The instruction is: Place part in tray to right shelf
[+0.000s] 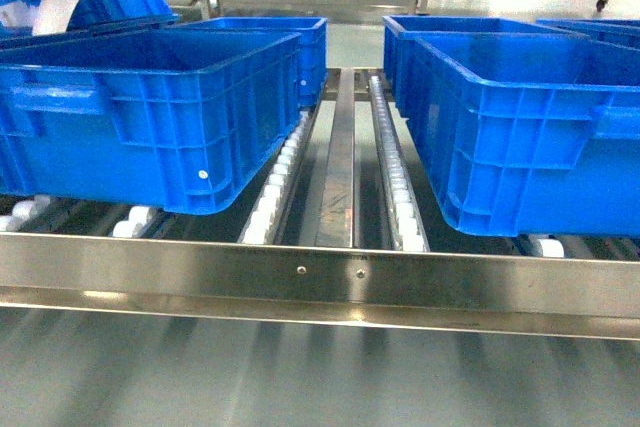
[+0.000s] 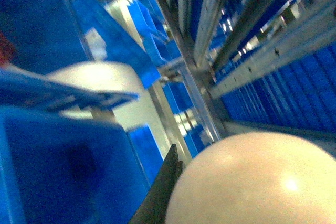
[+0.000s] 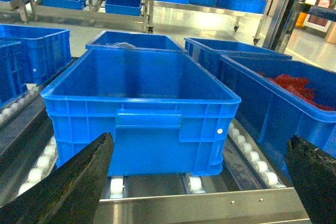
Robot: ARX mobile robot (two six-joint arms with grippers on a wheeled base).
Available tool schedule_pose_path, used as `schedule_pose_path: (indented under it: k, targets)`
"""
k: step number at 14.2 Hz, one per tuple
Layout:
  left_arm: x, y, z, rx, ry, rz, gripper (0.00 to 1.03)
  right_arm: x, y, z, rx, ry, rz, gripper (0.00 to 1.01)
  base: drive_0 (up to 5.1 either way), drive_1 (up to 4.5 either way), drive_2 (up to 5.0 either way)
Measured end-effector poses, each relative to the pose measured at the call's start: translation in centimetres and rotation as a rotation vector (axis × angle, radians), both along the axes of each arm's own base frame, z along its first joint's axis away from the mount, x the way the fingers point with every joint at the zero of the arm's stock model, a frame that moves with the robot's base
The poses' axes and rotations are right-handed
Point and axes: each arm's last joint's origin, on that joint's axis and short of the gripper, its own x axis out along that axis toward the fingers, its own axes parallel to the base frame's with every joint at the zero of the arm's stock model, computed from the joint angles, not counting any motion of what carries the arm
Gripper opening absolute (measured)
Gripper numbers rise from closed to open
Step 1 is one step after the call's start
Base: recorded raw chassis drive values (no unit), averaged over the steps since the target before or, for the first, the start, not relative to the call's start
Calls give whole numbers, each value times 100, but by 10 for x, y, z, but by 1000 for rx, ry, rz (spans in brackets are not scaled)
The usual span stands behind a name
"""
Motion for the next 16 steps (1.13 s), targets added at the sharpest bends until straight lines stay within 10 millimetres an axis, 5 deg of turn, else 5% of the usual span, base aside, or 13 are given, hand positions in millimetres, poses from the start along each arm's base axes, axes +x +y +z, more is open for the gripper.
schedule_pose_path:
  k: [3,16]
  targets:
    - [0,14,18,173,118,255,12,0,0,0,0,0,0,98,0,0,0]
    - [-14,7,37,341,119,254,12,0,0,0,0,0,0,98,0,0,0]
